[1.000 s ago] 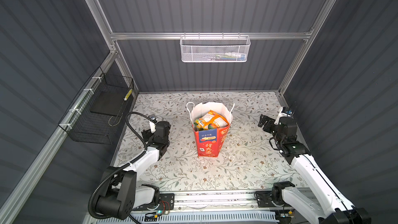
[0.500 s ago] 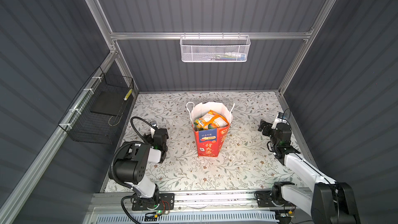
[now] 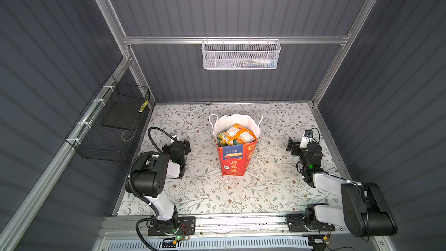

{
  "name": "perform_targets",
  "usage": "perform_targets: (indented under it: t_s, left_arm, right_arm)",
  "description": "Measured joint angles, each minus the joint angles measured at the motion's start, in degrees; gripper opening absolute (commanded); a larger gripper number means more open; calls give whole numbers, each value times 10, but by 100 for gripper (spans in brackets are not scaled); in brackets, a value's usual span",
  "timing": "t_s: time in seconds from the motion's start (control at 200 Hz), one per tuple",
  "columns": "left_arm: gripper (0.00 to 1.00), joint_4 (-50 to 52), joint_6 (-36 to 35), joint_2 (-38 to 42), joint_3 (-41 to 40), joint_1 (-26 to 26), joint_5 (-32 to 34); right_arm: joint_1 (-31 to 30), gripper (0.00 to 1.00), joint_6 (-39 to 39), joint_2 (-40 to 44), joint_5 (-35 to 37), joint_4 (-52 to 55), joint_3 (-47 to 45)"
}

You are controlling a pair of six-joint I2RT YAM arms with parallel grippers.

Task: Place the snacks into the paper bag
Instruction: Reset both arms

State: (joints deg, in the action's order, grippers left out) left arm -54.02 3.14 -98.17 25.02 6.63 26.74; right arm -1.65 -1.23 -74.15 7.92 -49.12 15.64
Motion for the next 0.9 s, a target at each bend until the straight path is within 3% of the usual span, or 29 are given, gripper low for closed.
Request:
perform_targets:
  t_s: [0.3, 0.47, 0.7, 0.901]
  left_arm:
    - [100, 0, 0, 0, 0, 0, -6]
    - [100, 0, 0, 0, 0, 0, -9]
    - [100, 0, 0, 0, 0, 0, -9]
    - [100, 0, 0, 0, 0, 0, -9]
  right_arm:
    - [3, 99, 13, -93, -2, -117, -14]
    - [4, 99, 14, -97, -6, -138, -14]
    - [20, 99, 13, -97, -34, -122, -5]
    - [78, 99, -14, -97, -105, -80, 32]
